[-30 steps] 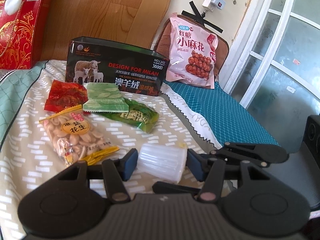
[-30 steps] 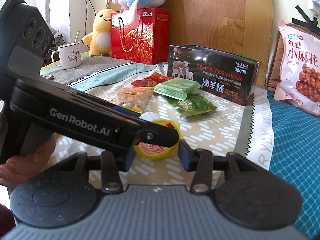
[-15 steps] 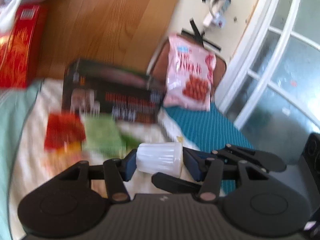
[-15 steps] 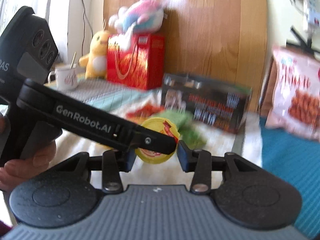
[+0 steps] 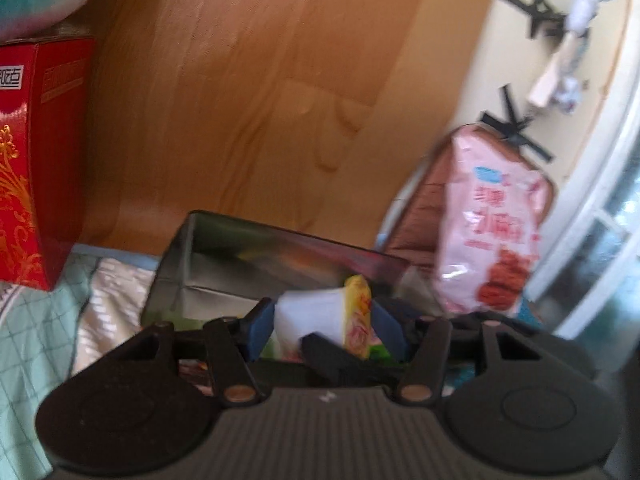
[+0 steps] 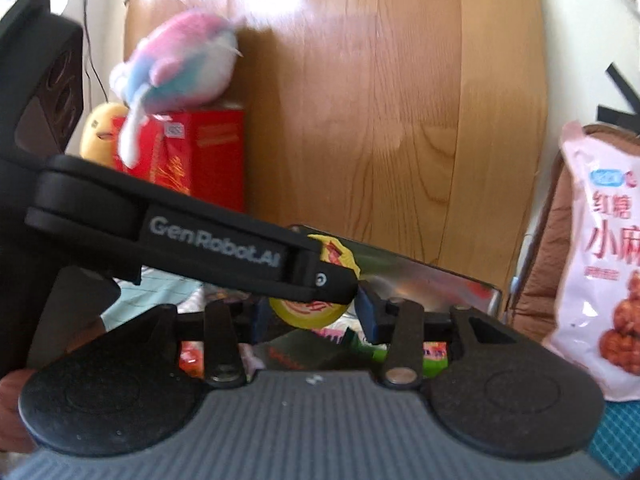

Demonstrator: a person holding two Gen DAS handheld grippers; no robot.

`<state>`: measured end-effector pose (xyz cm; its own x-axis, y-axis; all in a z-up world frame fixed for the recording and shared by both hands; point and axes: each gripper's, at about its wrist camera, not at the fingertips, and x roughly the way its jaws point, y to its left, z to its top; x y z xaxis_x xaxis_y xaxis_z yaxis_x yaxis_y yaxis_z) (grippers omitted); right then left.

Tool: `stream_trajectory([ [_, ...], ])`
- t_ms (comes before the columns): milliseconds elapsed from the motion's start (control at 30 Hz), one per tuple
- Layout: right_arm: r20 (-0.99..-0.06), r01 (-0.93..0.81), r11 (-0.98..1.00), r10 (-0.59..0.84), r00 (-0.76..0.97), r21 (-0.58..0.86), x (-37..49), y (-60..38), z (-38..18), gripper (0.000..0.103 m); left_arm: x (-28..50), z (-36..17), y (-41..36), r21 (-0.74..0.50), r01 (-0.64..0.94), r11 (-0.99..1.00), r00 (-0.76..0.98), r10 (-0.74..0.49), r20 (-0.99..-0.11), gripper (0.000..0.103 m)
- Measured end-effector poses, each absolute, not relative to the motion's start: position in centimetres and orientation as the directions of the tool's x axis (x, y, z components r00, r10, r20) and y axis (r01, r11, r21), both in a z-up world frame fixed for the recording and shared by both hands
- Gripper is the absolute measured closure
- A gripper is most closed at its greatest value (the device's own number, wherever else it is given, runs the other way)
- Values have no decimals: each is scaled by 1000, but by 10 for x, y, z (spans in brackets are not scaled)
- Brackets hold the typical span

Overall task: Organize snacks
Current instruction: 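Grasp the light green leaf-print packet with the left gripper, then lift the leaf-print packet into the tin and open the left gripper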

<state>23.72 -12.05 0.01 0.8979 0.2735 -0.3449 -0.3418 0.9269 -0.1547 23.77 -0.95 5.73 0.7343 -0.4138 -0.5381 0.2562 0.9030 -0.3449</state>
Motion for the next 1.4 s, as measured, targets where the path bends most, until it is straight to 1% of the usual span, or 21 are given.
stream_trajectory([
  [67,-342,-328,932,261,903,-153,237,-121,2,50,232,58,-4,-350,266,898,740,-423,-523,41],
  [167,-311,-330,936,280,908,-121,219,-132,6,49,214,66,11,-355,275,894,771,-426,-473,38],
  [267,-324,-343,933,295,899,-105,198,-140,2,49,193,70,37,-412,263,873,778,-444,-445,35],
  [333,-354,-368,926,317,880,-87,181,-145,-7,49,183,65,51,-447,244,860,753,-459,-471,35],
  [433,-422,-415,906,344,839,-87,168,-140,-25,49,170,53,56,-454,243,857,701,-479,-528,36],
  [533,-482,-456,882,353,802,-114,165,-129,-41,49,160,41,46,-427,262,866,665,-482,-570,36],
  [633,-519,-481,869,360,775,-117,169,-118,-47,48,161,29,35,-397,256,881,643,-462,-611,36],
  [700,-538,-492,864,366,759,-108,176,-112,-48,48,165,20,31,-402,234,885,616,-455,-644,37],
  [733,-548,-492,863,359,755,-113,181,-108,-48,48,165,17,28,-406,234,883,614,-458,-643,39],
  [767,-559,-494,862,354,750,-117,183,-105,-50,49,165,15,26,-416,240,877,604,-471,-643,45],
  [800,-570,-504,856,359,739,-114,186,-102,-51,57,166,11,24,-435,241,868,579,-488,-653,49],
  [833,-573,-510,853,364,735,-113,187,-100,-52,62,165,8,21,-431,232,872,580,-479,-659,51],
  [900,-564,-504,854,353,746,-132,184,-96,-51,65,157,9,17,-412,248,877,596,-473,-649,52],
  [1100,-481,-478,856,341,808,-197,152,-100,-42,65,129,30,16,-423,292,858,628,-506,-591,54],
  [1200,-448,-461,861,332,830,-216,131,-105,-40,65,117,32,5,-407,313,858,627,-509,-590,54],
  [1300,-445,-441,869,311,840,-224,114,-111,-42,65,106,29,-8,-387,333,860,611,-509,-606,54],
  [1400,-466,-430,879,299,833,-204,101,-120,-48,65,95,21,-16,-385,346,856,590,-517,-620,54],
])
